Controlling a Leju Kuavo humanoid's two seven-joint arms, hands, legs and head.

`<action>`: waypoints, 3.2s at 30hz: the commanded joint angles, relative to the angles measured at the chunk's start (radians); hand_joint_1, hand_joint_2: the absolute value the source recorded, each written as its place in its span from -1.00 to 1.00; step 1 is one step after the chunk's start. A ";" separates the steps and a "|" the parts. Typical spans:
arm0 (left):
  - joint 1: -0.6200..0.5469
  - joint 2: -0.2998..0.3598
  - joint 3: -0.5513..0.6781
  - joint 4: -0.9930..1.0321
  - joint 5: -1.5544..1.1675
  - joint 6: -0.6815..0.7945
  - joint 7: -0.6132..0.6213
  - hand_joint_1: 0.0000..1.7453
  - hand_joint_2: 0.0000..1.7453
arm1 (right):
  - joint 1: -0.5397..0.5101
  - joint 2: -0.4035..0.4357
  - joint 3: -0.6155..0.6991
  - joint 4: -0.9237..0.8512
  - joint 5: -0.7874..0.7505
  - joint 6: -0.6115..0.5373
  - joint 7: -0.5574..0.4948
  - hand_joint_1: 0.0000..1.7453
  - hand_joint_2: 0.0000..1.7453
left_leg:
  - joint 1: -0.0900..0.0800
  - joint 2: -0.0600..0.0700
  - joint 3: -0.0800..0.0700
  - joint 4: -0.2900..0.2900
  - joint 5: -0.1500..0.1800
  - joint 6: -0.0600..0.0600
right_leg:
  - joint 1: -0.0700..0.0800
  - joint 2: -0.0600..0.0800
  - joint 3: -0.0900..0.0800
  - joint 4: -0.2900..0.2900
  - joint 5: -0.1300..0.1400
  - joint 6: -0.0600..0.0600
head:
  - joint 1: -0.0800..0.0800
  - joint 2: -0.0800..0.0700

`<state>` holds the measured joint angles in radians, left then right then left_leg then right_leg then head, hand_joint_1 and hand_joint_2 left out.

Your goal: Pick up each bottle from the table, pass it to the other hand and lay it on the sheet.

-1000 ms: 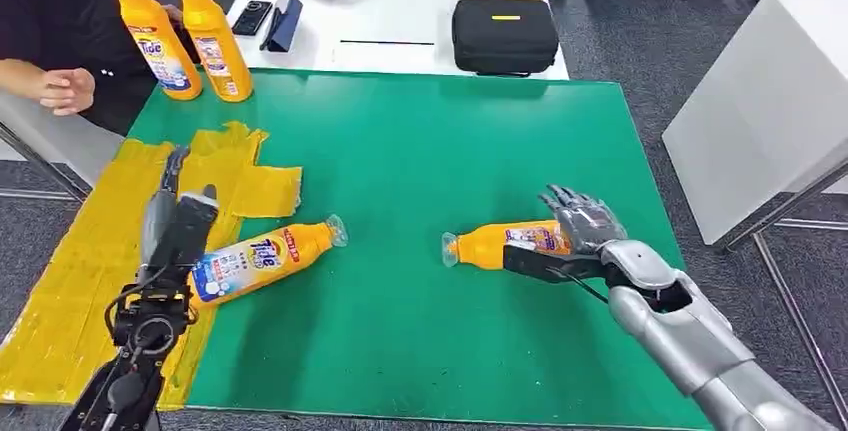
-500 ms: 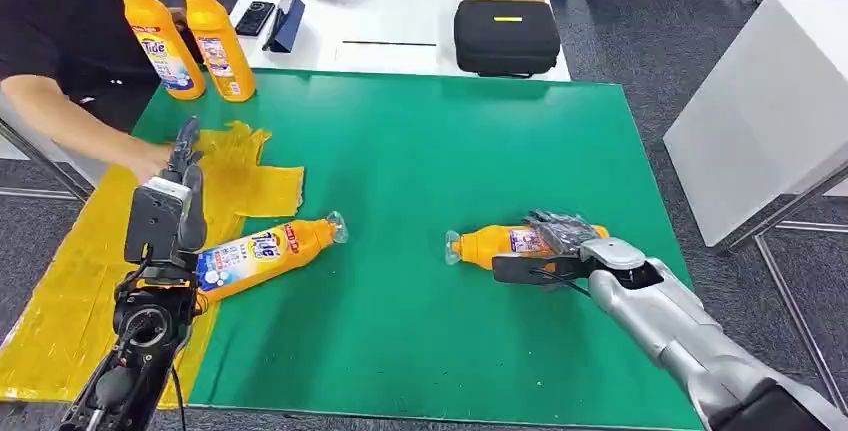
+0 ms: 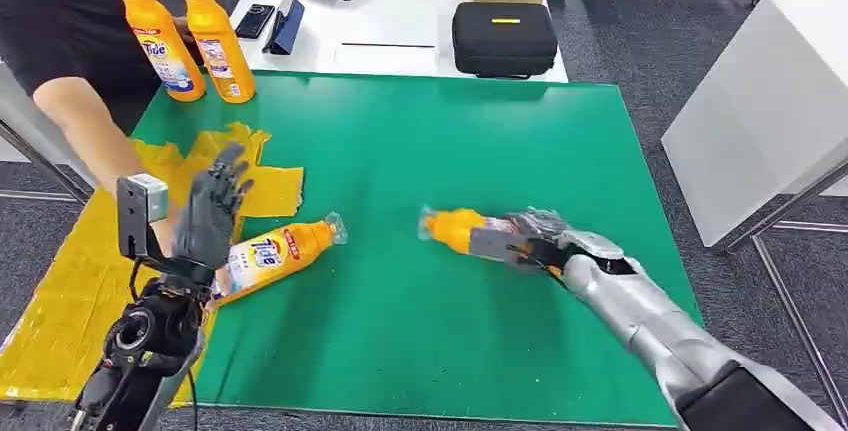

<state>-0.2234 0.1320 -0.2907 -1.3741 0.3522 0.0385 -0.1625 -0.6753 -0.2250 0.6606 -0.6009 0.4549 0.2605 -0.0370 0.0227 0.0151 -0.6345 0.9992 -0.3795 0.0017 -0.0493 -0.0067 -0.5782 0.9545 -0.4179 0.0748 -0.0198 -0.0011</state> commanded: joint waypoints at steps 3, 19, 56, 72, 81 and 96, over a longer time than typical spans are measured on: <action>0.001 -0.005 -0.005 0.055 0.168 -0.067 0.023 -1.00 1.00 | 0.093 0.108 -0.123 -0.414 -0.356 -0.009 -0.007 1.00 1.00 | 0.000 0.002 -0.002 0.001 -0.002 0.000 | 0.000 0.003 -0.003 0.002 -0.002 -0.006 | 0.000 0.000; -0.108 -0.096 -0.143 0.050 0.158 -0.096 0.059 -1.00 1.00 | 0.131 0.285 -0.042 -0.483 -0.236 -0.205 0.115 1.00 1.00 | 0.000 -0.002 -0.007 0.002 -0.001 0.001 | 0.001 -0.001 -0.008 0.002 -0.002 -0.006 | 0.000 0.000; -0.124 -0.157 -0.159 -0.028 0.169 -0.029 0.065 1.00 1.00 | 0.045 0.512 0.132 -0.196 -0.100 -0.185 0.125 1.00 1.00 | 0.001 -0.002 -0.009 0.002 -0.001 0.000 | 0.001 -0.001 -0.009 0.001 -0.002 -0.005 | 0.000 0.000; -0.100 -0.099 -0.099 -0.036 -0.138 0.185 -0.007 1.00 1.00 | 0.061 0.438 0.014 -0.240 -0.136 -0.278 0.133 -1.00 -1.00 | 0.001 -0.004 -0.007 0.001 -0.001 0.001 | 0.001 -0.002 -0.007 0.001 -0.003 -0.007 | 0.000 0.000; -0.112 -0.008 0.110 0.394 -1.277 0.393 0.195 1.00 1.00 | 0.172 0.358 -0.235 -0.516 -0.042 -0.222 0.147 -1.00 -1.00 | 0.000 -0.001 -0.007 -0.002 0.000 0.000 | 0.000 0.000 -0.009 -0.001 -0.001 -0.004 | 0.000 0.000; -0.157 -0.013 0.020 0.679 -1.518 0.303 0.232 -1.00 -1.00 | 0.200 0.334 -0.229 -0.544 -0.061 -0.204 0.123 -1.00 -1.00 | 0.001 -0.003 -0.008 0.001 -0.001 0.000 | 0.001 -0.003 -0.009 0.001 -0.002 -0.006 | 0.000 0.000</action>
<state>-0.3363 0.1110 -0.2292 -0.7943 -1.1833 0.3471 0.0939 -0.4738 0.1381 0.4490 -1.1272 0.4040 0.0511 0.0866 0.0228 0.0155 -0.6465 0.9993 -0.3784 0.0011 -0.0495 -0.0069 -0.5918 0.9547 -0.4179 0.0747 -0.0194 -0.0011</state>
